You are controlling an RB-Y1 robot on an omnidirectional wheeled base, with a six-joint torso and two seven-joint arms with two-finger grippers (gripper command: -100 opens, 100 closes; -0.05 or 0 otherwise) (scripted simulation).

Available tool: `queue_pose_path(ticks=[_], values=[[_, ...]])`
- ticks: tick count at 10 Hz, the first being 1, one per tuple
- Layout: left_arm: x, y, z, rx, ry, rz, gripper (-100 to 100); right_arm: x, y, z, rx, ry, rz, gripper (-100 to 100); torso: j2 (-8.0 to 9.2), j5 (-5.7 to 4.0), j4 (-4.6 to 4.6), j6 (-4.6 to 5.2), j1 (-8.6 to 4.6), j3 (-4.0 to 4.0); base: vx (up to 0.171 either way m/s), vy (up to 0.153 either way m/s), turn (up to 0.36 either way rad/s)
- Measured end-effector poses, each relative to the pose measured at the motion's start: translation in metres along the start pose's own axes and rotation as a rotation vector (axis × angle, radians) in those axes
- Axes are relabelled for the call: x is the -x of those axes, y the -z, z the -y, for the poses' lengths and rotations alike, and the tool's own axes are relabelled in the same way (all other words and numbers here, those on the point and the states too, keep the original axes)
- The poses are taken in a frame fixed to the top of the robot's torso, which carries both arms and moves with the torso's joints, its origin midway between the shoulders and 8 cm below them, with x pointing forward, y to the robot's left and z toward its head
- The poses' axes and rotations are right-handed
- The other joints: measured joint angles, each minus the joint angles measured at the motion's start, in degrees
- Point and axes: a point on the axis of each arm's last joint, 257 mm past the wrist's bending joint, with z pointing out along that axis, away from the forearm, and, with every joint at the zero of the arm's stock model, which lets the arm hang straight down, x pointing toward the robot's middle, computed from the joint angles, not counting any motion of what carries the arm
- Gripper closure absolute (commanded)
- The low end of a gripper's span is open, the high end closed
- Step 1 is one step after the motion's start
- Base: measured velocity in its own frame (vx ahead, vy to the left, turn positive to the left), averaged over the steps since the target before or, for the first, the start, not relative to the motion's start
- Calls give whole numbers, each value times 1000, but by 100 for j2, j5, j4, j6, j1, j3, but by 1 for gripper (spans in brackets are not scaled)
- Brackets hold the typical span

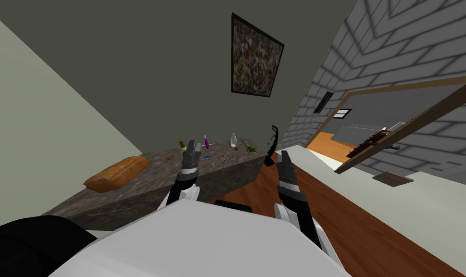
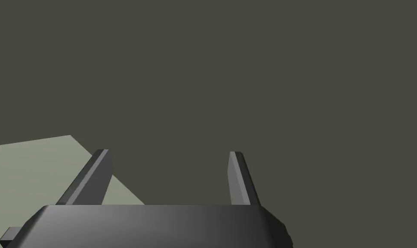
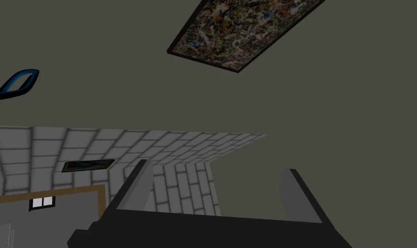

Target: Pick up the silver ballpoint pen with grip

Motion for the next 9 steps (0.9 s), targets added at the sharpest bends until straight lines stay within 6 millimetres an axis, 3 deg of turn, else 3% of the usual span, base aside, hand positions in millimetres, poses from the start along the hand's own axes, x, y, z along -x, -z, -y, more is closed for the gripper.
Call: queue_pose_path(ticks=[9], values=[[-7,-5,-42,150,-67,-118,-100,0,0,0,0,0,0,0,10,-1,2,0,-5,6,-33,-20,-11]])
